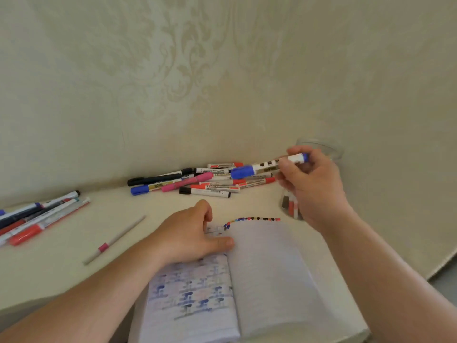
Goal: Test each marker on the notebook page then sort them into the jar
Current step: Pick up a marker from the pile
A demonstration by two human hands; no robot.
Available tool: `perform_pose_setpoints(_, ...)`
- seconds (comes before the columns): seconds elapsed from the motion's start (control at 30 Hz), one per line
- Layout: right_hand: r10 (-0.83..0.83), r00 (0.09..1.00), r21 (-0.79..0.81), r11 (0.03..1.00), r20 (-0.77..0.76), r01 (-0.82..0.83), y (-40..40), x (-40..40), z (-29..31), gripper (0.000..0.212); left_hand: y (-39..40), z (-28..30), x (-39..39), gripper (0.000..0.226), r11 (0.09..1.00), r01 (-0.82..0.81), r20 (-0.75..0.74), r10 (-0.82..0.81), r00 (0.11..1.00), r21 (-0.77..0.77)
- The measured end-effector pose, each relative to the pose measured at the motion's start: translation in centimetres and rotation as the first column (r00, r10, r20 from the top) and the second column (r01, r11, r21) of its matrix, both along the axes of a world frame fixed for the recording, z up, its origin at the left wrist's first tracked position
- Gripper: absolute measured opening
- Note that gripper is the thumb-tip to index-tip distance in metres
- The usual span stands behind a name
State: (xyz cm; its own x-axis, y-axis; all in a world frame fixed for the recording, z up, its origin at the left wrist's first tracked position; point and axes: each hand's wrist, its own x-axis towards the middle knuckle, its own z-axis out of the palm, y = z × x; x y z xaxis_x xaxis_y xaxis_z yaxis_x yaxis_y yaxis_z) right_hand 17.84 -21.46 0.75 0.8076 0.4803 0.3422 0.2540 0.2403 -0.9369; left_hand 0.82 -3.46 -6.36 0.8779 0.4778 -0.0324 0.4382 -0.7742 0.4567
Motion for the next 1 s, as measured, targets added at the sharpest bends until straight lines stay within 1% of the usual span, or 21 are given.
perform_pose_setpoints(0.07, -0.203, 0.973, 0.077, 0.978, 0.111, 0.195, -2.3, 1.3, 3.4, 0.029, -0.8, 0.5, 0.3, 0.065, 0.996, 0.011, -0.055, -0.007, 0.998, 0.084)
perform_pose_setpoints(0.13, -0.379, 0.893, 0.094, 0.925, 0.243, 0.367, -4.4, 3.0, 6.3, 0.035, -1.4, 0.6, 0.2, 0.063, 0.995, 0.014, -0.057, -0.009, 0.998, 0.100)
perform_pose_setpoints(0.2, -0.451, 0.799, 0.019, 0.875, 0.399, 0.484, -5.6, 5.0, 8.3, 0.037, -1.7, 0.4, -0.1, 0.063, 0.994, 0.011, -0.023, -0.008, 1.000, 0.110)
perform_pose_setpoints(0.23, -0.444, 0.751, -0.047, 0.846, 0.488, 0.531, -5.9, 5.9, 8.9, 0.036, -1.7, 0.2, -0.2, 0.062, 0.993, 0.007, 0.006, -0.008, 1.000, 0.118)
perform_pose_setpoints(0.33, -0.304, 0.638, -0.218, 0.766, 0.707, 0.605, -5.9, 8.1, 9.6, 0.036, -1.9, -0.2, -0.5, 0.058, 0.994, 0.015, 0.082, -0.024, 0.996, 0.109)
perform_pose_setpoints(0.4, -0.170, 0.602, -0.324, 0.714, 0.780, 0.621, -5.1, 8.9, 9.5, 0.034, -2.0, -0.3, -0.6, 0.057, 0.996, 0.023, 0.117, -0.034, 0.993, 0.088)
perform_pose_setpoints(0.5, 0.002, 0.627, -0.506, 0.593, 0.779, 0.627, -3.8, 9.9, 8.3, 0.031, -2.0, -0.3, -0.7, 0.058, 0.997, 0.026, 0.130, -0.035, 0.991, 0.075)
perform_pose_setpoints(0.6, 0.045, 0.628, -0.555, 0.520, 0.777, 0.649, -3.1, 10.3, 7.5, 0.020, -2.0, -0.4, -0.7, 0.059, 0.997, 0.024, 0.133, -0.033, 0.991, 0.075)
perform_pose_setpoints(0.63, 0.072, 0.612, -0.563, 0.489, 0.787, 0.666, -3.1, 10.3, 7.4, 0.028, -2.0, -0.5, -0.6, 0.059, 0.997, 0.023, 0.134, -0.033, 0.990, 0.078)
perform_pose_setpoints(0.7, 0.181, 0.581, -0.600, 0.392, 0.793, 0.697, -3.0, 9.9, 7.4, 0.061, -1.9, -0.5, -0.6, 0.058, 0.996, 0.020, 0.134, -0.031, 0.991, 0.084)
perform_pose_setpoints(0.73, 0.240, 0.571, -0.619, 0.346, 0.785, 0.705, -3.0, 9.6, 7.3, 0.075, -1.9, -0.6, -0.6, 0.058, 0.996, 0.019, 0.131, -0.031, 0.991, 0.086)
perform_pose_setpoints(0.77, 0.291, 0.571, -0.640, 0.315, 0.768, 0.700, -3.1, 9.4, 7.4, 0.082, -1.8, -0.6, -0.6, 0.058, 0.996, 0.020, 0.130, -0.032, 0.991, 0.088)
perform_pose_setpoints(0.83, 0.385, 0.569, -0.675, 0.241, 0.726, 0.698, -3.3, 9.5, 7.6, 0.087, -1.8, -0.7, -0.6, 0.058, 0.996, 0.023, 0.136, -0.035, 0.990, 0.092)
perform_pose_setpoints(0.87, 0.434, 0.561, -0.679, 0.185, 0.705, 0.711, -3.3, 9.6, 7.9, 0.088, -1.8, -0.7, -0.6, 0.058, 0.996, 0.025, 0.139, -0.037, 0.990, 0.091)
perform_pose_setpoints(0.93, 0.519, 0.518, -0.643, 0.082, 0.680, 0.761, -3.3, 10.1, 8.1, 0.092, -1.9, -0.7, -0.6, 0.057, 0.996, 0.029, 0.142, -0.041, 0.989, 0.088)
perform_pose_setpoints(0.97, 0.544, 0.494, -0.617, 0.057, 0.678, 0.785, -3.3, 10.1, 8.1, 0.090, -1.9, -0.7, -0.6, 0.056, 0.996, 0.031, 0.143, -0.043, 0.989, 0.086)
perform_pose_setpoints(1.0, 0.544, 0.483, -0.607, 0.061, 0.686, 0.793, -3.3, 10.2, 7.7, 0.086, -1.9, -0.6, -0.6, 0.055, 0.996, 0.033, 0.144, -0.045, 0.989, 0.082)
